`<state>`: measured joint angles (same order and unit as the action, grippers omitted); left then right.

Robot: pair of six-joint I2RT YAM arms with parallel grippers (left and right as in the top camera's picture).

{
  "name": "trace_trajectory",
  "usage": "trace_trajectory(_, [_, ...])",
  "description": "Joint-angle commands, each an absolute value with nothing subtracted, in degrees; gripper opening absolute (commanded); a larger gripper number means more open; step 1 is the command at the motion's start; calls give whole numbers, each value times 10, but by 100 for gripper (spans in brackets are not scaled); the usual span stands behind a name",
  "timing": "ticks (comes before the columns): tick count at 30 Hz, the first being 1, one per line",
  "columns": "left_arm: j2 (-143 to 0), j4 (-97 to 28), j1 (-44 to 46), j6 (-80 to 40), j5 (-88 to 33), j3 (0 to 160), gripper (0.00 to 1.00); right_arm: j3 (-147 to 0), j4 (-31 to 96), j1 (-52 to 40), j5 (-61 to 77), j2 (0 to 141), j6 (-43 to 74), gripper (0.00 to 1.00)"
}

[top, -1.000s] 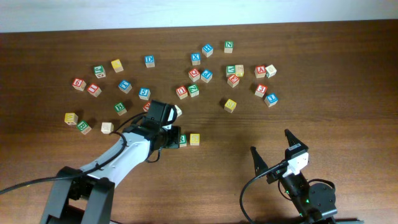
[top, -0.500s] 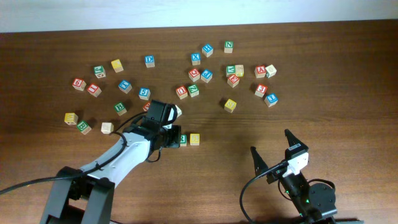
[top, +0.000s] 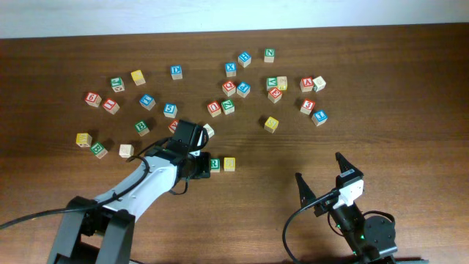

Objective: Spell out RSS
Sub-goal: 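Lift the left gripper away and retract it toward rest, then reach the right gripper to a second yellow S block and grasp it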

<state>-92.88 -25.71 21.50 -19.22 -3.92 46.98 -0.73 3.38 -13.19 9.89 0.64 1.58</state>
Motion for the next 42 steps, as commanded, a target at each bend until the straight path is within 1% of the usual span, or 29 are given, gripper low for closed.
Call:
trace_trajectory(1, [-824,-319,216,-197,36,494,0,-3,36,-135,94,2,22,98])
trace_trajectory(2, [-794,-341,216,-197,53,502,11,-3,36,-135,94,2,22,98])
trace_trajectory(3, [-763,-362,216,-197,62,509,36,-3,36,-135,94,2,22,98])
trace_trajectory(4, [-726,-384,216,-197,65,513,65,-3,36,-135,94,2,22,98])
trace_trajectory(5, [-690,-400,216,-197,65,514,100,-3,36,-135,94,2,22,98])
trace_trajectory(7, [-621,-430,216,-197,65,514,99,-3,36,-135,106,2,23,98])
trace_trajectory(8, [-589,-443,216,-197,65,514,99,-3,34,-135,118,2,46,98])
trace_trajectory(9, [-559,-453,216,-197,65,514,99,-3,34,-135,125,2,100,98])
trace_trajectory(11, [-504,-474,216,-197,65,514,99,-3,33,-135,147,2,281,98])
trace_trajectory(12, [-477,-483,216,-197,65,514,99,-3,29,-135,191,2,407,98])
trace_trajectory(13, [-446,-492,216,-197,65,514,99,-3,27,-135,228,2,466,98])
trace_trajectory(16, [-408,-505,216,-197,65,514,99,-3,25,-135,239,2,484,98])
trace_trajectory(19, [-405,-505,216,-197,65,514,99,-3,21,-135,267,2,561,98])
trace_trajectory(23, [-405,-507,216,-197,65,514,99,-3,17,-135,304,2,577,98])
trace_trajectory(26, [-405,-507,216,-197,65,514,99,-12,-75,-135,335,2,575,98])
trace_trajectory(27, [-405,-507,216,-197,65,514,99,-37,-81,-135,329,4,560,98])
trace_trajectory(29, [-405,-507,216,-197,65,514,99,-112,-9,-135,305,41,492,98])
trace_trajectory(31, [-405,-507,216,-197,65,514,99,-188,63,-135,293,131,410,98])
trace_trajectory(33, [-405,-507,216,-197,65,514,99,-251,85,-135,293,232,360,98])
trace_trajectory(35, [-405,-507,216,-197,65,514,99,-339,115,-135,293,368,294,98])
trace_trajectory(37, [-405,-507,216,-197,65,514,99,-460,182,-136,278,527,242,98])
trace_trajectory(38, [-405,-507,216,-197,65,514,99,-505,215,-138,260,581,230,98])
trace_trajectory(39, [-405,-507,216,-197,65,514,99,-552,249,-147,229,637,220,98])
trace_trajectory(42, [-405,-507,216,-197,65,514,99,-714,356,-213,69,823,212,98])
